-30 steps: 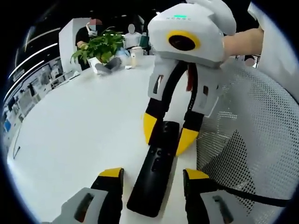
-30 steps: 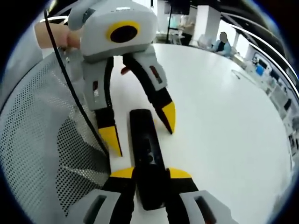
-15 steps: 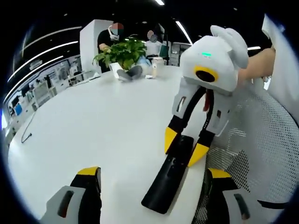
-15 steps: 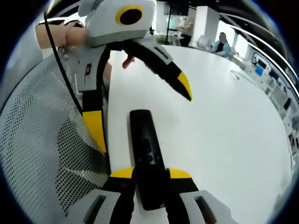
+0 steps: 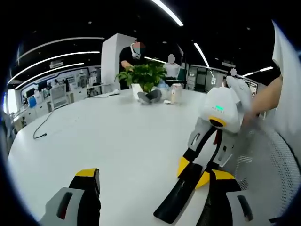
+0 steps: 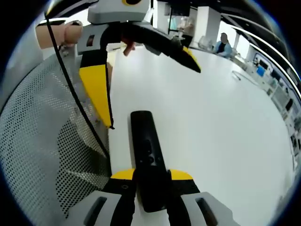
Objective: Press the specified remote control buttons in sequence, fully releasing each button before pressing the next.
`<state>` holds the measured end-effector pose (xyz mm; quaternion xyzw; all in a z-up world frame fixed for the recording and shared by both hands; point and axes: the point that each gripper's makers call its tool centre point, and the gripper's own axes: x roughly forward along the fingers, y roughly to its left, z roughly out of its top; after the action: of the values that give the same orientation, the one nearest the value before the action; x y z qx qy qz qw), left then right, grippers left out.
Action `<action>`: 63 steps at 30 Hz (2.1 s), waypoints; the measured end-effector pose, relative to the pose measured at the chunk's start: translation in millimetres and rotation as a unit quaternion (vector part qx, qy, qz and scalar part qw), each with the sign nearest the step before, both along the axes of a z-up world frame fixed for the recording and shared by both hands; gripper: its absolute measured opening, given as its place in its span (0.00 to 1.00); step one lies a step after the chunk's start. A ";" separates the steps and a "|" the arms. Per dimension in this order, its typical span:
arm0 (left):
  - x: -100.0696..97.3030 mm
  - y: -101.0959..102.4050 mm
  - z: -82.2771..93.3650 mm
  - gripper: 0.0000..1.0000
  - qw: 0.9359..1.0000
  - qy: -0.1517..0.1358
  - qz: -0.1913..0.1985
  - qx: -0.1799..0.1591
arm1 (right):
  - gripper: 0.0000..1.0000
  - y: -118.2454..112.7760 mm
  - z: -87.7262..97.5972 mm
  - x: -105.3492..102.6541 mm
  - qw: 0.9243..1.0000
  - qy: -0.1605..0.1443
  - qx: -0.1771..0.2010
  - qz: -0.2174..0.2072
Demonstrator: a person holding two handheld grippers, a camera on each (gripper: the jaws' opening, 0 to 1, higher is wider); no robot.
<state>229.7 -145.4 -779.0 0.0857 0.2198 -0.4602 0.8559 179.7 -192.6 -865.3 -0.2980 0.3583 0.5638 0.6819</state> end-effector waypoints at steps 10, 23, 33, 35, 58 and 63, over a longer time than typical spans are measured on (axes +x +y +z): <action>3.6 17.0 13.8 1.00 0.999 -0.001 0.040 -0.025 | 0.22 0.2 -0.1 -0.3 1.000 0.000 0.001 -0.002; 15.1 48.0 36.7 1.00 0.991 -0.020 0.115 -0.071 | 0.22 0.8 -0.4 0.3 1.000 0.001 0.000 -0.002; 15.0 71.0 38.4 1.00 0.987 -0.049 0.146 -0.042 | 0.22 0.7 -0.8 0.8 1.000 0.001 -0.001 -0.002; 15.0 75.8 39.8 1.00 0.985 -0.049 0.156 -0.046 | 0.22 0.8 -0.9 0.9 1.000 0.001 -0.002 -0.002; -17.5 100.3 41.6 1.00 0.974 -0.053 0.215 -0.059 | 0.22 0.9 -0.9 0.1 1.000 0.001 -0.004 -0.019; -18.1 98.5 41.5 1.00 0.972 -0.070 0.219 -0.050 | 0.23 1.0 -0.4 0.4 1.000 0.000 -0.003 -0.025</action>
<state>211.6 -46.9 -737.5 0.0249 0.1499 -0.2648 0.9522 180.1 -191.6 -865.7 -0.2906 0.3676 0.5457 0.6947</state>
